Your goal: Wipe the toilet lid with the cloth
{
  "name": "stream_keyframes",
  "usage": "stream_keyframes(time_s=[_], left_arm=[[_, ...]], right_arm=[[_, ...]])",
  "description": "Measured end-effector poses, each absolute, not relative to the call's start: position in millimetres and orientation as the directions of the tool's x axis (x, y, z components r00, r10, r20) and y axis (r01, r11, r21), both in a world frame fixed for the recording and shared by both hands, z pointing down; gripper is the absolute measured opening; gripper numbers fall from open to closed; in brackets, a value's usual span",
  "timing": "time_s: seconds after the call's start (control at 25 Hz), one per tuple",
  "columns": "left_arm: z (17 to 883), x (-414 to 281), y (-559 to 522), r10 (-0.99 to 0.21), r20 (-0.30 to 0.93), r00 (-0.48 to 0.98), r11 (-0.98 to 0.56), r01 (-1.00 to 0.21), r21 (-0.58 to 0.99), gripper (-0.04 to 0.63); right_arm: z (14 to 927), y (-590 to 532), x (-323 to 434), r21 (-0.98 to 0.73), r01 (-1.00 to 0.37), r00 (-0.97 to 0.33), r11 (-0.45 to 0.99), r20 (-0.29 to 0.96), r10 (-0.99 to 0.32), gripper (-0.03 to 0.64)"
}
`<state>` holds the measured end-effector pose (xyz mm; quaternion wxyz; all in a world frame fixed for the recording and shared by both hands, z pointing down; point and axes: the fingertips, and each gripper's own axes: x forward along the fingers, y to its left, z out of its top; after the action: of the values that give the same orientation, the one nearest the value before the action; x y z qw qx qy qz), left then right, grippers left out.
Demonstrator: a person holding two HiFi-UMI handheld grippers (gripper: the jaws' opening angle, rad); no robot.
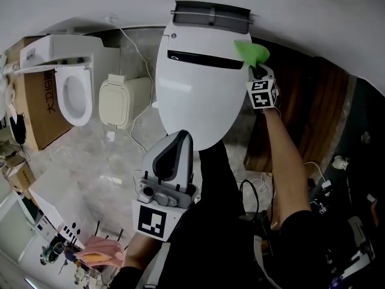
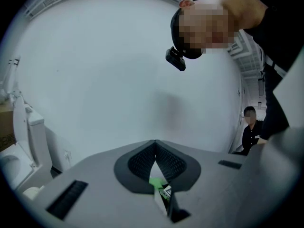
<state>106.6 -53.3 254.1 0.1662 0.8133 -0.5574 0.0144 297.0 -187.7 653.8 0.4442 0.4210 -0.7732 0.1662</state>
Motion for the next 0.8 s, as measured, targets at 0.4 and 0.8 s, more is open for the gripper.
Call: stream_keyframes(time_s=[0.4,0.8], left_arm=[[263.4,93.1,-50.5,-0.903,0.198,0.381,-0.328,-0.909,0.255,0.003],[266.2,91.8,-40.2,-0.89,0.192,0.414,-0.357,-0.894,0.271,0.002]], right_arm=[[684.9,-186.2,285.5,0.186,-0.7,-0.216,0.69,0.866,-0.452,0.067],[697.8,-132.9,267.3,0.221,-0.486,-0.215,0.846,0.907,-0.361,0.064]])
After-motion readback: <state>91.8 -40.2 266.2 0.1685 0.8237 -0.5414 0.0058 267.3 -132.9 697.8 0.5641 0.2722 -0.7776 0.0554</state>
